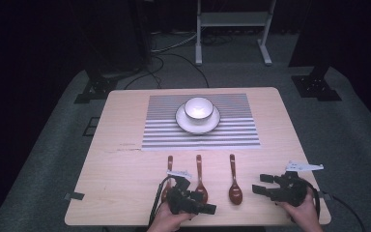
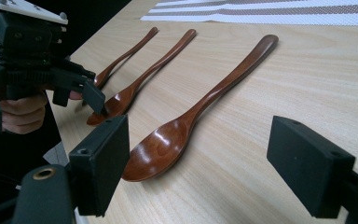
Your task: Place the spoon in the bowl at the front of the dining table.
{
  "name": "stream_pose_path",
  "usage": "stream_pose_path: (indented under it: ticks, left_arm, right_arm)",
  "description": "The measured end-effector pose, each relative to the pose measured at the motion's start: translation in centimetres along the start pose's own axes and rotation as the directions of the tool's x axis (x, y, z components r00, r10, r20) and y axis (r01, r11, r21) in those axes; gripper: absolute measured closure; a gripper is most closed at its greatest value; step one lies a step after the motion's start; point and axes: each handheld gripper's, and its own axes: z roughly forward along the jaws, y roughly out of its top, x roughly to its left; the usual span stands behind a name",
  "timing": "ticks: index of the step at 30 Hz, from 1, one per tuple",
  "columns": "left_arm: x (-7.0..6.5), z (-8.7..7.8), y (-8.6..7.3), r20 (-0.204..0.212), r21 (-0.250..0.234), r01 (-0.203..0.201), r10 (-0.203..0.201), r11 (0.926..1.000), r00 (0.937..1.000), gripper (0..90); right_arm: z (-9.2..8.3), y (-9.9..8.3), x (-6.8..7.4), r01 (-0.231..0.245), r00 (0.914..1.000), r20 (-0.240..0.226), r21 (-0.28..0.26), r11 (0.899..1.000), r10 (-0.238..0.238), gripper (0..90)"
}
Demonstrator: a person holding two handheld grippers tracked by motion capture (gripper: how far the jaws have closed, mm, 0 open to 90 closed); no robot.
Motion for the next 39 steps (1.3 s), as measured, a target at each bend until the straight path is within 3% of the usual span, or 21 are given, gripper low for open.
stream_pose_path:
  ticks: [7,13,20,25,29,35,39]
  left_arm:
    - [0.4,0.3,-0.1,-0.021,0.027,0.011,-0.01,0.9996,0.9997,4.0]
    - [0.5,0.2,-0.2,-0.025,0.011,0.005,-0.005,0.9999,0.9997,4.1]
    - [0.4,0.2,-0.2,-0.037,0.009,-0.002,0.002,1.0,0.9993,4.1]
    - [0.4,0.2,-0.3,-0.03,0.009,0.0,0.0,1.0,0.9995,4.1]
    - [0.5,0.1,-0.3,-0.026,0.013,0.0,0.001,0.9999,0.9997,4.1]
    - [0.5,0.1,-0.3,-0.021,0.007,0.005,-0.004,1.0,0.9998,4.1]
    - [0.6,0.2,-0.3,-0.02,0.009,0.0,0.0,1.0,0.9998,4.1]
  right_arm:
    - [0.5,0.3,0.2,0.001,0.9999,-0.014,0.019,1.0,0.0,19.8]
    - [1.5,1.9,1.1,0.038,0.999,-0.027,0.091,0.995,-0.036,19.8]
    - [3.6,5.7,2.9,0.086,0.9959,-0.047,0.19,0.978,-0.078,19.9]
    - [4.8,6.9,3.5,0.096,0.9946,-0.06,0.226,0.969,-0.084,20.4]
    - [6.3,7.9,4.3,0.12,0.992,-0.07,0.271,0.955,-0.105,20.4]
    - [7.9,8.9,4.3,0.109,0.9923,-0.091,0.319,0.942,-0.084,22.6]
    - [8.4,9.5,3.8,0.084,0.9942,-0.092,0.333,0.939,-0.056,25.5]
